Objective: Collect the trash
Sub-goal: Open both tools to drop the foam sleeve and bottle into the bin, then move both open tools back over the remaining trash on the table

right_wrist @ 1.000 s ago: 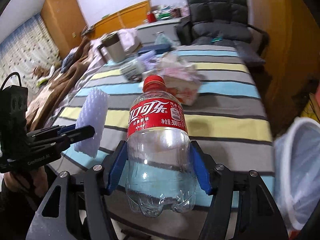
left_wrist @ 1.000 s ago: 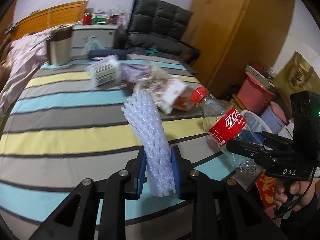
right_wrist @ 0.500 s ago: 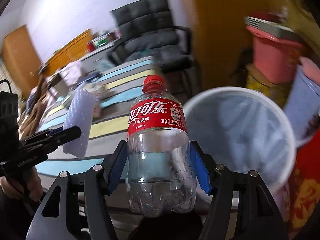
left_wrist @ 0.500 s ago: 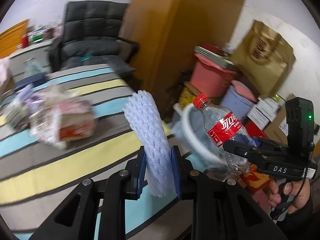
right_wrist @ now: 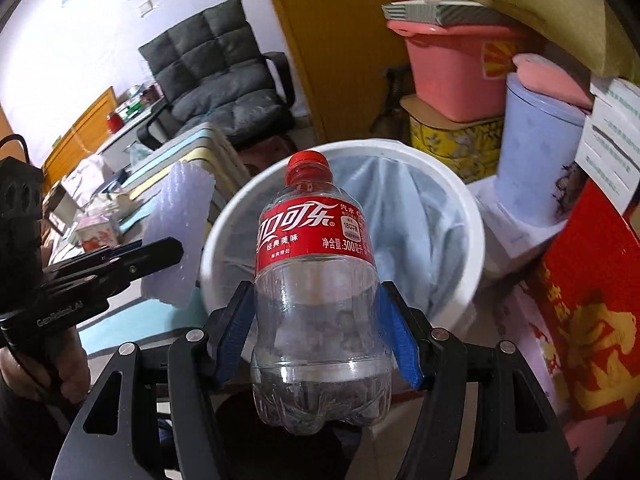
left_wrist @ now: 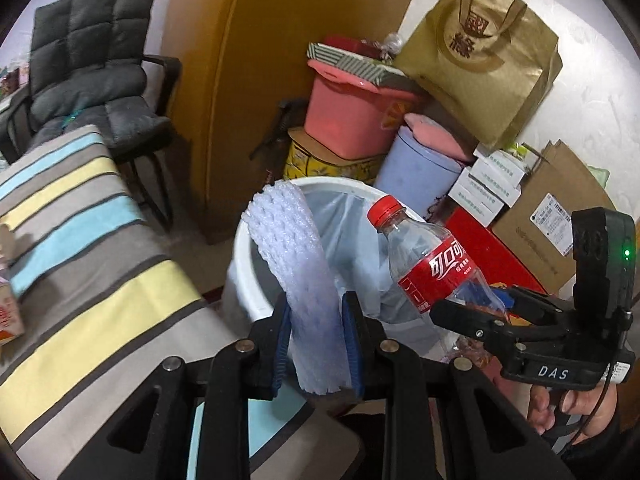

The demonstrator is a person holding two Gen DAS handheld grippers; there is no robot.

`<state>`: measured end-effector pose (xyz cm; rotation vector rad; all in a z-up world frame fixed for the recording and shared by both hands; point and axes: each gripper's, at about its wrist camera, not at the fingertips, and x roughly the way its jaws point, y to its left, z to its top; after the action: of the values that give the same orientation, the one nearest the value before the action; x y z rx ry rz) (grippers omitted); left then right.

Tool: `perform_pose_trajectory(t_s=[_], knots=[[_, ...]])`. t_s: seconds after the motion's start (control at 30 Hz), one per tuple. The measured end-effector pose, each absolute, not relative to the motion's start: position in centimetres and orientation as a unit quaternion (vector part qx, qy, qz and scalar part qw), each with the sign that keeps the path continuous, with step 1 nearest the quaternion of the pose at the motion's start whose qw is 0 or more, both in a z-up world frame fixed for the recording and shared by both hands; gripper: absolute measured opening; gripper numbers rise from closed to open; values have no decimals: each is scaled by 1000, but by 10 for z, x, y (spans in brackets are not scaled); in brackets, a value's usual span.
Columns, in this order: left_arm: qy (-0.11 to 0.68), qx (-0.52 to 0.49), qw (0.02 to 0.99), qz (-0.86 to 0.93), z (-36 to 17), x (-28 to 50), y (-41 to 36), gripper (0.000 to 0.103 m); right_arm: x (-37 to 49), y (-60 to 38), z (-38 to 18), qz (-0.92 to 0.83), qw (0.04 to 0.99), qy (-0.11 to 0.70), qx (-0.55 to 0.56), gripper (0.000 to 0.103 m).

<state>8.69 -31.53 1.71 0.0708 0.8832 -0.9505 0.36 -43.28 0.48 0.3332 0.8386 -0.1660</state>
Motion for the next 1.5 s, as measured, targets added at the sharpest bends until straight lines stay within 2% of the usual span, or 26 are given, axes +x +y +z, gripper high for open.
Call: perform_pose_trajectory(t_s=[0.07,0.1,0.17,0.2,0.23,0.73,1.07,1.23,1.5], knots=[[416,32,794,-442,13,90,-321,27,5,-437,3,-78,896,407,163,64],[418,31,793,-442,11,92,-323,31,7,-437,2,-76,895,408,165,65],[419,26,792,-443,8,94,-327,47,9,-440,1,-78,894,410,164,65],[419,23,792,-444,7,96,-328,60,8,-441,-1,-82,893,412,161,65],[419,19,792,-444,6,97,-328,64,10,-442,-2,-88,892,415,159,65],[393,-2,830,-395,19,97,-270,64,11,-419,11,-65,908,384,151,68],[369,-20,863,-343,31,70,-194,64,15,-357,30,3,925,367,99,69],[355,-30,881,-312,37,55,-155,60,16,-325,38,41,929,360,72,69],[354,-44,897,-259,39,36,-99,58,21,-287,43,89,928,358,50,69]])
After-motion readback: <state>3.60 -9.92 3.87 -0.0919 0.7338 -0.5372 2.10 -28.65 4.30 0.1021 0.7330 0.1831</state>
